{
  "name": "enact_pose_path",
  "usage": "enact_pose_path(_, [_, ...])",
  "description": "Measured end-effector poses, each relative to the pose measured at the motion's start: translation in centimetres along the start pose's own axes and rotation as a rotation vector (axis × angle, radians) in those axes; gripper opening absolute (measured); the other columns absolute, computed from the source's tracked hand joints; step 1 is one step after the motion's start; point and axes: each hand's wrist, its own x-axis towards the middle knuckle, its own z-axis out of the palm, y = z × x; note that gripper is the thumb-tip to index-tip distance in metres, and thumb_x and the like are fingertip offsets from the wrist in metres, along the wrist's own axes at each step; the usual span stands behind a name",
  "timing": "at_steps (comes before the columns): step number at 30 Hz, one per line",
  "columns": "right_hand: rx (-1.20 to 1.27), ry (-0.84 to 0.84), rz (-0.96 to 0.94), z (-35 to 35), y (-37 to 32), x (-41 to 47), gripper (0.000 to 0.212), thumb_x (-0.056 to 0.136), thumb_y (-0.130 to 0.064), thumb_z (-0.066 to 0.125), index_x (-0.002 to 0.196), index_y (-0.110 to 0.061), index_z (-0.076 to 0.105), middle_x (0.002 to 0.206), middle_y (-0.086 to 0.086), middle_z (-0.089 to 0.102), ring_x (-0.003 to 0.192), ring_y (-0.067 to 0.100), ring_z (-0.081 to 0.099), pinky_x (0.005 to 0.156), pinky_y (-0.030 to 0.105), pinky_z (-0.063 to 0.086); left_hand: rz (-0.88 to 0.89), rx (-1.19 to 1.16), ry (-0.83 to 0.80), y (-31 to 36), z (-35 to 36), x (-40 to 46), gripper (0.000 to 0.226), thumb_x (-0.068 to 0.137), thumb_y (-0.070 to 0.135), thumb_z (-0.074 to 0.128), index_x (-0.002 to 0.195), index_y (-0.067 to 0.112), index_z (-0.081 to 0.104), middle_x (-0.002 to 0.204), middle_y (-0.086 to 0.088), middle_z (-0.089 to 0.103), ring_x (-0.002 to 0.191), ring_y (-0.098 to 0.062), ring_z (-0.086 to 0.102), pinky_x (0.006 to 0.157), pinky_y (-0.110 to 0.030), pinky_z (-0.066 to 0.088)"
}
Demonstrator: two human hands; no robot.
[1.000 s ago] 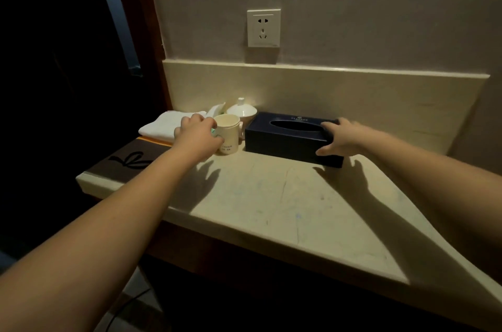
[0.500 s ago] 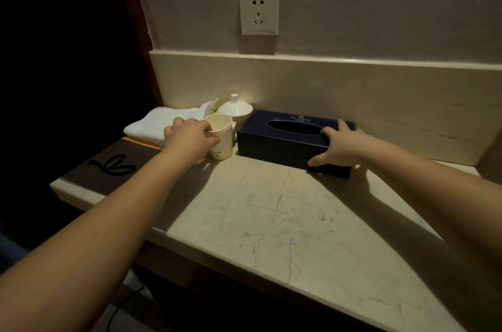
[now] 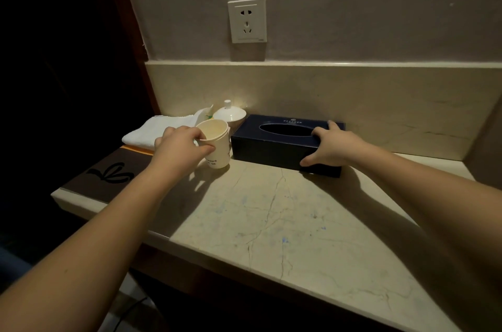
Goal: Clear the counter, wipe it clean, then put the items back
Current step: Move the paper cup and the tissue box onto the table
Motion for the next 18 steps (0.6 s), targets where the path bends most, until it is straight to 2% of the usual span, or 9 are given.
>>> enact_pose_path(9, [0.016,0.009,-0.02,-0.9,-0.5,-1.9,0.098,0.07,-0.065,0.07,0.148,-0.026,0.028,0.159,0.011,0.008,0.135,0.039,0.035,0.103,0.044,0.044,0.017,-0.06,0.012,0.1,-2.5,-3.7,0.022,0.089,0.039,0.061,0.103,0.023,0.065,0.111,-0.001,0.06,0.111,-0.025,0.042,0.084,-0.04,0.033])
enact_pose_path(14, [0.001,0.071,-0.015,-1.3,-1.0,-5.3,0.095,0.068,-0.063,0.073,0.146,-0.029,0.03,0.16,0.007,0.005,0.135,0.042,0.031,0.103,0.047,0.043,0.064,-0.08,0.047,-1.1,-5.0,-6.5,0.018,0.087,0.04,0.062,0.097,0.025,0.064,0.105,0.002,0.058,0.109,-0.024,0.044,0.088,-0.041,0.038])
enact_pose_path(18, [0.001,0.144,0.011,-1.7,-1.4,-9.5,0.09,0.067,-0.065,0.073,0.141,-0.03,0.035,0.16,0.008,0.007,0.132,0.043,0.035,0.101,0.049,0.044,0.086,-0.101,0.056,-2.0,-6.9,-9.6,0.016,0.086,0.039,0.062,0.092,0.024,0.064,0.102,0.001,0.059,0.108,-0.027,0.045,0.089,-0.042,0.039])
